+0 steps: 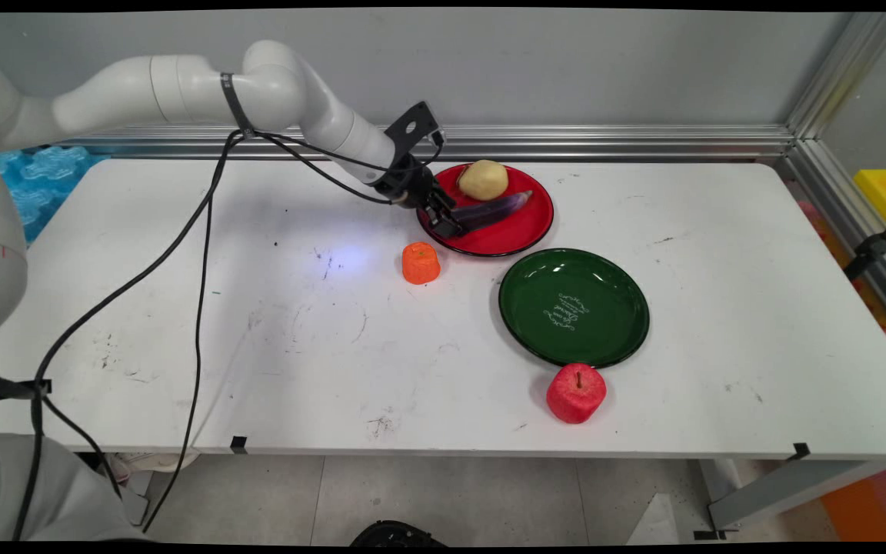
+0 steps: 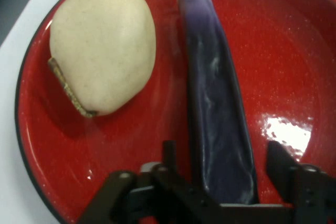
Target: Pick up the eggplant from the red plate, then place the picked object on the table
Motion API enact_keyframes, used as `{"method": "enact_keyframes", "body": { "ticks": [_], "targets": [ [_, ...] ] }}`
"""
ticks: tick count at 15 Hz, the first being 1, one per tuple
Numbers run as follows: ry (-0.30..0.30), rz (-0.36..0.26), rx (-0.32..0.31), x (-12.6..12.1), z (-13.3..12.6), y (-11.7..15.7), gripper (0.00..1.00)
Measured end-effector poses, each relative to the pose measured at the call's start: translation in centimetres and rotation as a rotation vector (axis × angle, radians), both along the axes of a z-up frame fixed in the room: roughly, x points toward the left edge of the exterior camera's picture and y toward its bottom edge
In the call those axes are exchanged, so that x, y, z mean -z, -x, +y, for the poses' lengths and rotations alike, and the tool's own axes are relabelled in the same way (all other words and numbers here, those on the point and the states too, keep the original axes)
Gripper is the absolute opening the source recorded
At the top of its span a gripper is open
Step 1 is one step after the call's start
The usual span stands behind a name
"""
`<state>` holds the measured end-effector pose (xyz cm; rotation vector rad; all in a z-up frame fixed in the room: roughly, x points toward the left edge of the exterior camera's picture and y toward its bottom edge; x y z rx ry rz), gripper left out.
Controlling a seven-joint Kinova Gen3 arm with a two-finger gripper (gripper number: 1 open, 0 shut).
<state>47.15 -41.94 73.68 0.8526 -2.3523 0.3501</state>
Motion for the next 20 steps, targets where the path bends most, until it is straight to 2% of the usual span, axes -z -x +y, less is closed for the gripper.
{"method": "enact_keyframes", "body": {
  "ticks": [9, 14, 20],
  "targets": [
    [-0.010, 0.034, -0.016, -0.1, -0.2, 0.4, 0.00],
    [-0.016, 0.048, 0.000, -2.8, 1.0, 1.2, 0.00],
    [-0.059, 0.040, 0.034, -6.5, 5.2, 1.7, 0.00]
  ]
}}
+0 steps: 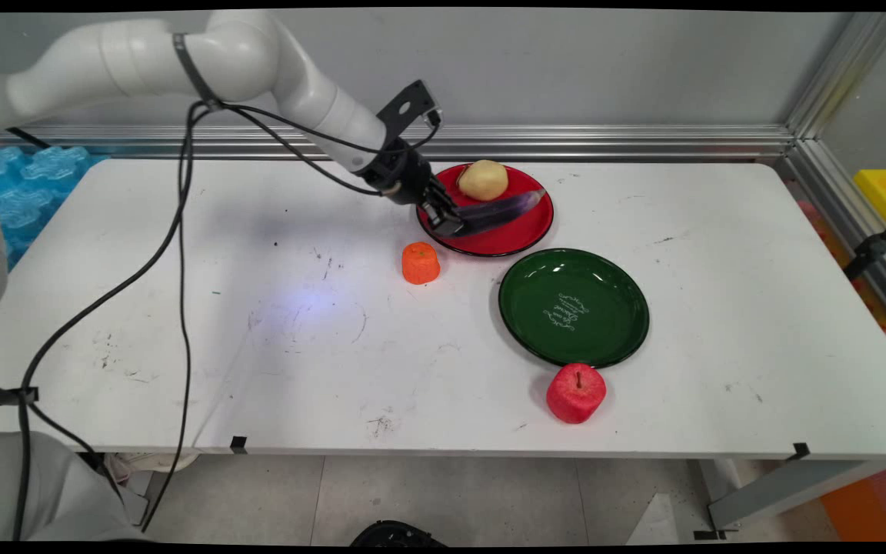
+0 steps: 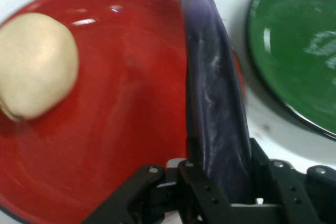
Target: Place the picked object on the table
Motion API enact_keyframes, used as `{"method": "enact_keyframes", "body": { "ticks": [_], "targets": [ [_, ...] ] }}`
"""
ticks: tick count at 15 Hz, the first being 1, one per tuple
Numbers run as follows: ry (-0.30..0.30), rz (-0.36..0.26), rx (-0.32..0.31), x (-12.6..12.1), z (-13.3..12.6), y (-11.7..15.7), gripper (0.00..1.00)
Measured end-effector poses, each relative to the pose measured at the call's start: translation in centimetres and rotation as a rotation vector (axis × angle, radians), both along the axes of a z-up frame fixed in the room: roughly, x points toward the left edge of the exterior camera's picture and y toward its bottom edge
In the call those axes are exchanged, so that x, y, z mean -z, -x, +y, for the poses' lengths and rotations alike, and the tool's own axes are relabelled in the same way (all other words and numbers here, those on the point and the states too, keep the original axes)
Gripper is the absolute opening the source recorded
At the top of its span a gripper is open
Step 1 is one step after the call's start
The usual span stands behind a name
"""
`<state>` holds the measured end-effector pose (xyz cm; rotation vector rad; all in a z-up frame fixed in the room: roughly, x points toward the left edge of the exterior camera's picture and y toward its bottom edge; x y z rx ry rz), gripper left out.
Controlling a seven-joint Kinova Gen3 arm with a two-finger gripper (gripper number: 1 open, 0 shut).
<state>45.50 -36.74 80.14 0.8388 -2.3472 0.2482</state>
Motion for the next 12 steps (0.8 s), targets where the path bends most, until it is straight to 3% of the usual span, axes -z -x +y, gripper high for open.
{"method": "enact_keyframes", "body": {
  "ticks": [6, 12],
  "targets": [
    [-0.056, -0.025, 0.038, -2.2, 5.8, -1.1, 0.00],
    [-0.093, -0.051, 0.061, -1.8, 9.8, -2.7, 0.00]
  ]
}}
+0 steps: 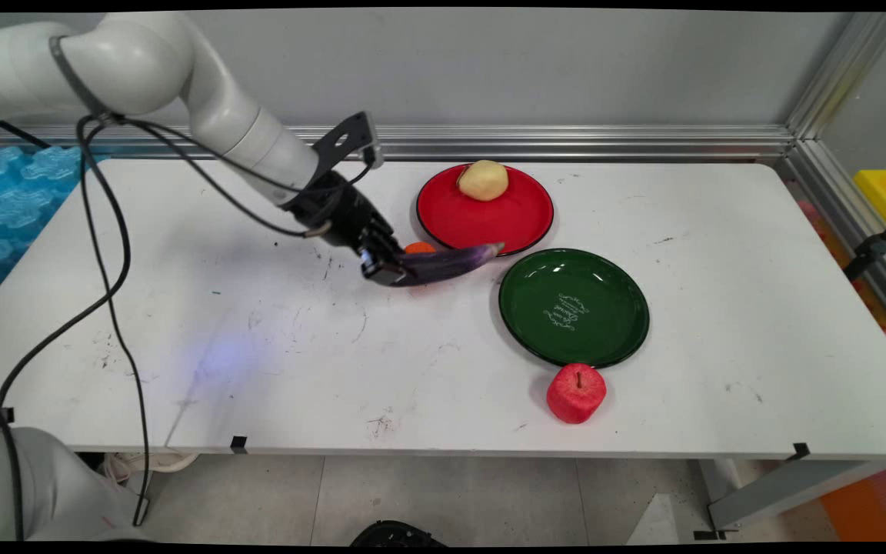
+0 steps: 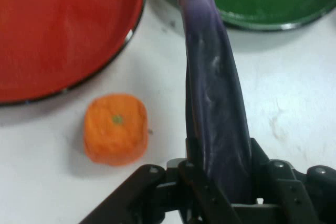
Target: Place the picked object on the table
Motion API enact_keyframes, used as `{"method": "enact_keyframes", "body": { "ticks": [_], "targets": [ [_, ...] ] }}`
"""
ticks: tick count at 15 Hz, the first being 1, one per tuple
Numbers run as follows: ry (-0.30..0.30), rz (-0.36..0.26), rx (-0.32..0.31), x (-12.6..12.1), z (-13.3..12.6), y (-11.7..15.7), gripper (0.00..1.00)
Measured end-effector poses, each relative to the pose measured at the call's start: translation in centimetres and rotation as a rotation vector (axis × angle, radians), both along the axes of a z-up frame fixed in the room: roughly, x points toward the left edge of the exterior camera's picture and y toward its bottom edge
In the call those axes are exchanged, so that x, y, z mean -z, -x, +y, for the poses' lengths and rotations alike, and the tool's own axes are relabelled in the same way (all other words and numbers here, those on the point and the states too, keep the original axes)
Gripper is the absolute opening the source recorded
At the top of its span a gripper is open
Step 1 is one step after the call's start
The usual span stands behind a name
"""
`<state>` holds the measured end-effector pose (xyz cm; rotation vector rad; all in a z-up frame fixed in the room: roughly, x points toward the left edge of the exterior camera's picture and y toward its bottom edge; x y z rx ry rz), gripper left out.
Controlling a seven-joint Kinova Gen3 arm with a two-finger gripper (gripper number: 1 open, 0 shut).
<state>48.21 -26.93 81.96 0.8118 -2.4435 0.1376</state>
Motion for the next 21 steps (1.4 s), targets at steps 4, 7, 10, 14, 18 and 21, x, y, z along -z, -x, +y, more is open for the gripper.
{"method": "enact_keyframes", "body": {
  "ticks": [4, 7, 10, 14, 18, 21],
  "targets": [
    [-0.009, -0.011, 0.010, 1.3, 1.6, -0.7, 0.00],
    [-0.005, -0.006, 0.017, 2.3, 1.9, -0.8, 0.00],
    [0.008, -0.003, 0.031, 3.0, 1.8, -0.6, 0.00],
    [0.031, 0.000, 0.053, 4.1, 1.2, -0.4, 0.00],
    [0.040, -0.002, 0.072, 5.0, 0.9, -0.3, 0.00],
    [0.037, -0.008, 0.084, 5.5, 0.9, -0.4, 0.00]
  ]
}}
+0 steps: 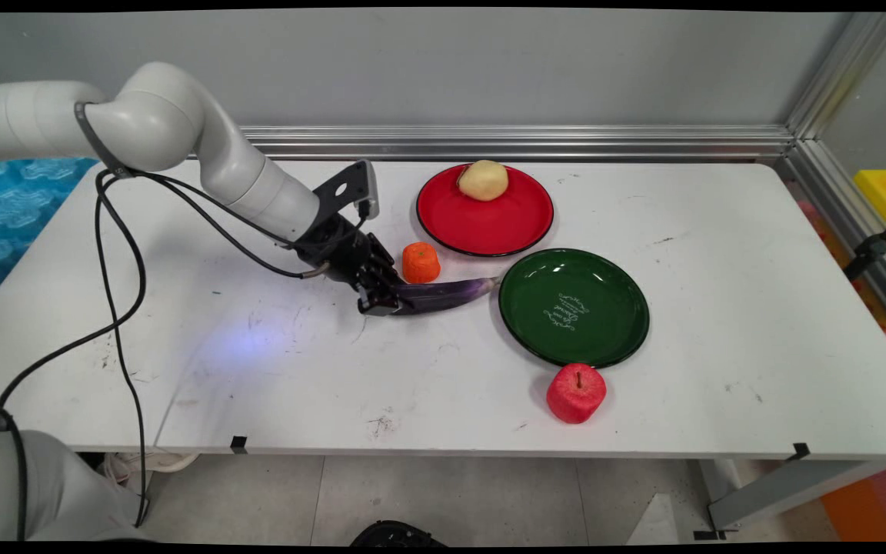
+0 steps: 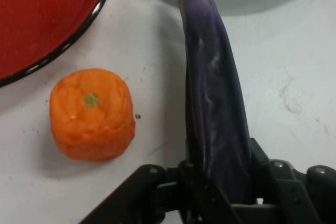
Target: Place the picked object on the table
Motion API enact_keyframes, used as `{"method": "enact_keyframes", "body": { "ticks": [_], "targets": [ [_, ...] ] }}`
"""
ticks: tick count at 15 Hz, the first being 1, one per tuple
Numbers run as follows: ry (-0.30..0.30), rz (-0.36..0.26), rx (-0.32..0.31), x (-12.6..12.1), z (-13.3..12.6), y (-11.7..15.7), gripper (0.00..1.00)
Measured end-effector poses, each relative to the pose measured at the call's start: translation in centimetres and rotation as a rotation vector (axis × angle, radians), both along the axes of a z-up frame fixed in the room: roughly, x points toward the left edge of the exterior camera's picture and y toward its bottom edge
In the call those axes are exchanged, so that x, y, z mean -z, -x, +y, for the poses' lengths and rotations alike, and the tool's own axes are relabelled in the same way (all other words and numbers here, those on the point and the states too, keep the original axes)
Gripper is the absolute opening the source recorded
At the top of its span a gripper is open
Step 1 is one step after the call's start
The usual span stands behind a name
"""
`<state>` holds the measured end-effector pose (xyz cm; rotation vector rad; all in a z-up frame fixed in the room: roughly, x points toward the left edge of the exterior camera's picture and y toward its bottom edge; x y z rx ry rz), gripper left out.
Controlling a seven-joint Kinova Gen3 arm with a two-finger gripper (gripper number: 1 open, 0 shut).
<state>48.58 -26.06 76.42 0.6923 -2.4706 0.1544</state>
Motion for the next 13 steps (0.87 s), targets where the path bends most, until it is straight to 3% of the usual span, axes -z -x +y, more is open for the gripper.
{"method": "enact_keyframes", "body": {
  "ticks": [7, 8, 13],
  "targets": [
    [-0.006, -0.009, 0.015, 0.58, 0.03, -0.22, 0.00],
    [-0.006, -0.009, 0.015, 0.62, 0.01, -0.22, 1.00],
    [-0.006, -0.001, 0.010, 0.48, -0.54, 0.12, 1.00]
  ]
}}
